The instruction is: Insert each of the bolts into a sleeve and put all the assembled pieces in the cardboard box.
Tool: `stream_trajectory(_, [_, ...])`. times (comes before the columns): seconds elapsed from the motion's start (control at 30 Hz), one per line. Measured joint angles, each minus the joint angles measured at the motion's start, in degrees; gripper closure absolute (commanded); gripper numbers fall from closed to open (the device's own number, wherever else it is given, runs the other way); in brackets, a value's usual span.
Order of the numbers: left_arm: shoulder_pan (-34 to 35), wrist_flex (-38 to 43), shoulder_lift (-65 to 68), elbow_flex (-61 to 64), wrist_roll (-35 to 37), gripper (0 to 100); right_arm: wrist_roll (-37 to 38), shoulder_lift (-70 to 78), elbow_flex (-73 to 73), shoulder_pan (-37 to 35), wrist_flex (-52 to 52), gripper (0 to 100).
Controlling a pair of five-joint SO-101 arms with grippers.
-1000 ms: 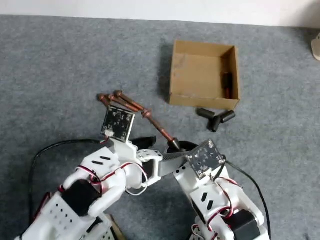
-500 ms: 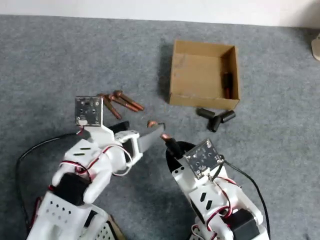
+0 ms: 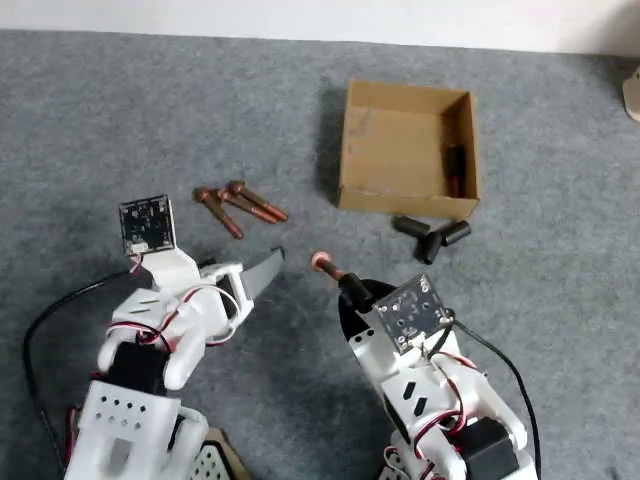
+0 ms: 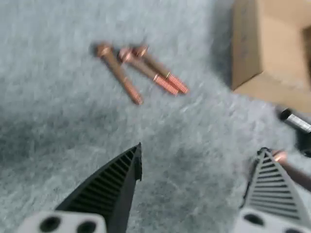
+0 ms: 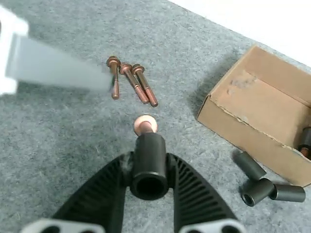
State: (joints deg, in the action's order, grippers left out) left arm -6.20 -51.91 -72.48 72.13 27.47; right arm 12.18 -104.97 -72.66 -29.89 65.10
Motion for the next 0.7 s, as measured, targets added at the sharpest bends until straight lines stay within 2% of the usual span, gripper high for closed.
stream_trajectory(0.13, [0.44,4.13,0.00,3.96,0.00,67,0.18,0.09,-7.03,1.76,0.18,99.2])
stream_trajectory(0.23, [0.53,7.12,0.00,6.42,0.00,67,4.48,2.99,-10.46,5.27,1.05,99.2])
stream_trajectory(0.4, [0.44,9.05,0.00,7.21,0.00,67,9.76,16.18,-10.73,11.08,1.32,99.1])
stream_trajectory(0.7, [0.53,9.14,0.00,8.35,0.00,67,10.20,42.11,-5.89,12.04,0.35,99.1])
